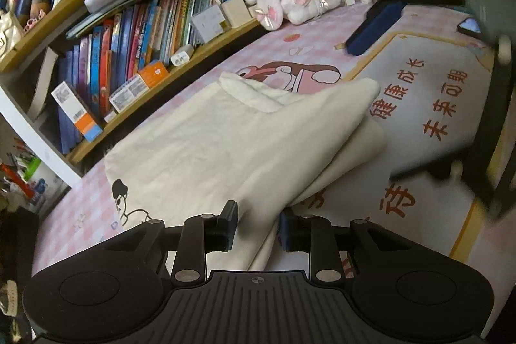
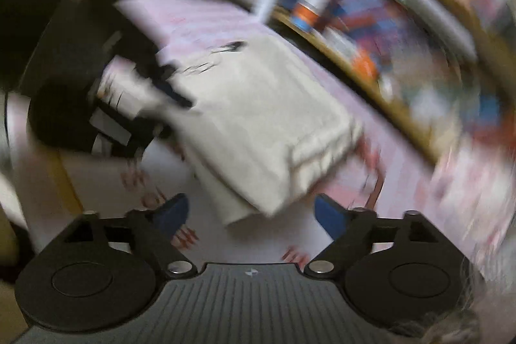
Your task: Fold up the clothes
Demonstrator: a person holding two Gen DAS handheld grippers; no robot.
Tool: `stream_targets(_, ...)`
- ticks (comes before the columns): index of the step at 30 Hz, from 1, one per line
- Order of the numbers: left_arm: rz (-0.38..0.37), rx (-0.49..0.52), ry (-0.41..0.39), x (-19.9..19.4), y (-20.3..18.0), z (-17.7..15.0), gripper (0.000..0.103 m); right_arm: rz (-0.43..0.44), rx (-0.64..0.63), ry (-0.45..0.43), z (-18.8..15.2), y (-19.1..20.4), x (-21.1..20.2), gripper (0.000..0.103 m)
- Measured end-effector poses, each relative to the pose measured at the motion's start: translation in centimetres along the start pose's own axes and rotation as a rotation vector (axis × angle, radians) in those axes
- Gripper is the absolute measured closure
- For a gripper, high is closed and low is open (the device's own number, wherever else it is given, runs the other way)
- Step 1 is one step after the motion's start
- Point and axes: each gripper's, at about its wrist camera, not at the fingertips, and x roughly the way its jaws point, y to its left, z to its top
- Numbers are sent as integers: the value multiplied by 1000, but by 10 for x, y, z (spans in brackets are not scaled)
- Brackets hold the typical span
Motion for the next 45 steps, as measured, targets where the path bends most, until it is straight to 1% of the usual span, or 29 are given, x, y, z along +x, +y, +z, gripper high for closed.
stream_targets(2,-2,-6,-3,-1,1,-1,76,-47,-149,-17,-1,19,12,11)
stream_targets(4,0,-8,-4,-2,1,-3,74,-76,-210,-19,-1,30,28,11)
stream_targets(5,2,-7,-5,-2,1,-4,72,-93,-225,-22,-1,33,35,14)
stream_targets(6,5,-5,-5,-2,0,-6,72,-110,-240,-25,0,36,41,23)
stream_targets(7,9,4,-3,-3,-2,-9,72,-134,-257,-25,1,36,46,34)
stream_targets(8,14,18,0,-3,-4,-11,72,-142,-266,-15,4,35,49,62)
stream_targets(9,20,33,3,-3,-6,-14,72,-150,-275,-5,7,33,52,76)
stream_targets(11,47,69,6,-4,-10,-20,72,-133,-268,-14,13,28,49,83)
stream_targets(13,78,87,10,-5,-8,-27,72,-132,-290,-24,18,26,44,84)
stream_targets(17,132,109,45,-5,2,-43,72,-130,-312,-6,22,19,45,84)
stream_targets(22,154,130,71,-8,16,-57,72,-124,-329,22,16,18,48,85)
stream_targets(25,158,162,75,-8,17,-60,72,-120,-344,35,11,21,51,81)
stream_targets(27,164,178,78,-7,16,-61,72,-123,-350,46,6,24,53,71)
stream_targets(30,173,177,82,-6,14,-61,72,-116,-342,63,-1,27,56,70)
stream_targets(32,168,179,83,-6,15,-60,74,-101,-334,76,-5,28,57,73)
stream_targets(33,159,190,86,-6,14,-60,76,-94,-332,78,-7,30,57,78)
stream_targets(34,150,201,90,-7,14,-60,80,-86,-329,77,-8,31,56,81)
stream_targets(35,141,213,93,-7,14,-60,87,-84,-330,75,-8,32,56,86)
stream_targets(36,133,225,96,-7,14,-60,89,-82,-333,73,-7,32,55,87)
stream_targets(37,132,243,96,-9,12,-60,93,-80,-335,71,-7,33,54,88)
stream_targets(38,133,249,93,-11,12,-59,95,-76,-331,69,-6,32,52,89)
stream_targets(42,139,235,69,-27,15,-51,97,-57,-306,60,-2,26,43,90)
stream_targets(45,145,220,48,-41,18,-44,97,-22,-264,54,2,19,31,90)
